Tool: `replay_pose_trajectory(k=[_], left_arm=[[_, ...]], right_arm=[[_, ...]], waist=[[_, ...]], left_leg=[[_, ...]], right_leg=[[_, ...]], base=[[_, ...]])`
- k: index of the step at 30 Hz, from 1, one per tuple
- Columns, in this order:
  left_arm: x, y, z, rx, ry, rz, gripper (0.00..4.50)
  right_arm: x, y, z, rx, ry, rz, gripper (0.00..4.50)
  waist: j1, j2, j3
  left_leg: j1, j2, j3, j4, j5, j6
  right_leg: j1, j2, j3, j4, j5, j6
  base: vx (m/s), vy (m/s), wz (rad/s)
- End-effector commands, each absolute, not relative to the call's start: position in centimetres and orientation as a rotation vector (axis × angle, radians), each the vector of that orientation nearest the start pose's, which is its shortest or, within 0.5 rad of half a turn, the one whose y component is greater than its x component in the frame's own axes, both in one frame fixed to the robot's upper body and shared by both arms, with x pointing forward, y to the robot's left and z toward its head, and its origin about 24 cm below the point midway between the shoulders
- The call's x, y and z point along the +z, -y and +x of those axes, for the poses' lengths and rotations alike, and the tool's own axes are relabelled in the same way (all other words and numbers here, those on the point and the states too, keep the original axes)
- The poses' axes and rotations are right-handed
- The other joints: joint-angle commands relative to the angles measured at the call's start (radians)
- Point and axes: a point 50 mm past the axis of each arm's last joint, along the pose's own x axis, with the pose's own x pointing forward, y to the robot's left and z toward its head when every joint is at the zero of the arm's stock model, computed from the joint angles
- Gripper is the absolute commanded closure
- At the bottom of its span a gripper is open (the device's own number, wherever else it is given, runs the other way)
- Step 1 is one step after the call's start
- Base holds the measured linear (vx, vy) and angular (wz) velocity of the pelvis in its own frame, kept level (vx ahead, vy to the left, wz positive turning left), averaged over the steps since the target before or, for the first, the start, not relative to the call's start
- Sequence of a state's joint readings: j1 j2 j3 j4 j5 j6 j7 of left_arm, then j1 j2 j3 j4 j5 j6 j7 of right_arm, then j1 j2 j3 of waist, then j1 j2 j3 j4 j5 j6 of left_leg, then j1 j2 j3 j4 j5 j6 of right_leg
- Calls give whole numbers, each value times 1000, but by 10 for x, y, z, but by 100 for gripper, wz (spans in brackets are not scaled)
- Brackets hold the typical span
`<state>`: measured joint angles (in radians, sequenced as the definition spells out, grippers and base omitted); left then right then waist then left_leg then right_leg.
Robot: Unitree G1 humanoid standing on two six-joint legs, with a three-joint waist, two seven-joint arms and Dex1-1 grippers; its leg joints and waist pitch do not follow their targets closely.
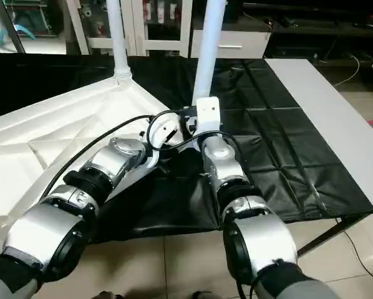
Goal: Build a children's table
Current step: Insert table leg to table base
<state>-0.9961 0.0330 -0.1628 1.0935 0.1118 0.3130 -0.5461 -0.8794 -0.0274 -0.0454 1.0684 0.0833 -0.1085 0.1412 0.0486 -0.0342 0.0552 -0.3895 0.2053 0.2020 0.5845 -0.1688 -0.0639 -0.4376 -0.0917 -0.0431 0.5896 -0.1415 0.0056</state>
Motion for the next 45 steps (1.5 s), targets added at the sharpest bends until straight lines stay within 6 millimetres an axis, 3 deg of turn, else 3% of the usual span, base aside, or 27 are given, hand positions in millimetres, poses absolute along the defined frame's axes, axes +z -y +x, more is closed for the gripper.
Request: replay_pose_trajectory(k=[1, 5, 10, 15, 20, 28, 38, 39, 43, 45], left_arm=[[93, -50, 384, -818, -409, 333, 450], [88, -53, 380, -859, -426, 339, 450], [79, -58, 374, -934, -450, 354, 450], [72, -68, 367, -1011, -470, 358, 450], [66, -81, 354, -1161, -484, 383, 450], [61, -91, 334, -1327, -531, 402, 450], [60, -103, 329, -1338, -556, 440, 450], [60, -103, 329, -1337, -556, 442, 450], [61, -103, 328, -1337, -555, 445, 450], [60, -102, 328, -1337, -555, 446, 450]], right_arm=[[89, 98, 385, 347, -76, -14, 38], [90, 113, 381, 375, -80, -42, 5], [90, 136, 374, 484, -111, -109, 5], [89, 151, 359, 717, -159, -132, 5], [78, 163, 343, 911, -242, -205, 5], [82, 166, 344, 945, -243, -208, 5], [76, 170, 336, 1115, -342, -277, 5], [75, 170, 337, 1105, -344, -281, 31], [74, 169, 340, 1100, -349, -289, 56], [74, 168, 341, 1102, -352, -289, 74]], waist=[[9, 1, -81], [16, 7, -79], [24, 6, -78], [31, 5, -75], [39, 1, -76], [42, 12, -72], [44, 10, -74], [43, 10, -74], [40, 11, -75], [38, 16, -77]], left_leg=[[23, 13, -4, -55, -144, 113], [26, 14, -5, -55, -171, 96], [24, 15, -6, -54, -180, 85], [23, 16, -6, -53, -203, 93], [24, 20, -8, -54, -220, 78], [33, 25, -7, -60, -251, 42], [26, 22, -8, -59, -247, 37], [26, 22, -9, -59, -241, 36], [25, 22, -10, -59, -239, 35], [26, 23, -10, -58, -231, 36]], right_leg=[[72, -37, 22, -43, -38, -286], [71, -37, 22, -47, -80, -279], [74, -37, 23, -47, -85, -277], [72, -39, 24, -51, -111, -275], [71, -42, 23, -54, -161, -273], [58, -38, 25, -56, -213, -260], [64, -41, 25, -53, -213, -248], [64, -41, 24, -53, -214, -248], [65, -39, 23, -51, -210, -252], [65, -39, 23, -48, -180, -261]], base=[[0, 0, 0], [0, 0, 0], [0, 0, 0], [0, 0, 0], [0, 0, 0], [0, 0, 0], [0, 0, 0], [0, 0, 0], [0, 0, 0], [0, 0, 0]])
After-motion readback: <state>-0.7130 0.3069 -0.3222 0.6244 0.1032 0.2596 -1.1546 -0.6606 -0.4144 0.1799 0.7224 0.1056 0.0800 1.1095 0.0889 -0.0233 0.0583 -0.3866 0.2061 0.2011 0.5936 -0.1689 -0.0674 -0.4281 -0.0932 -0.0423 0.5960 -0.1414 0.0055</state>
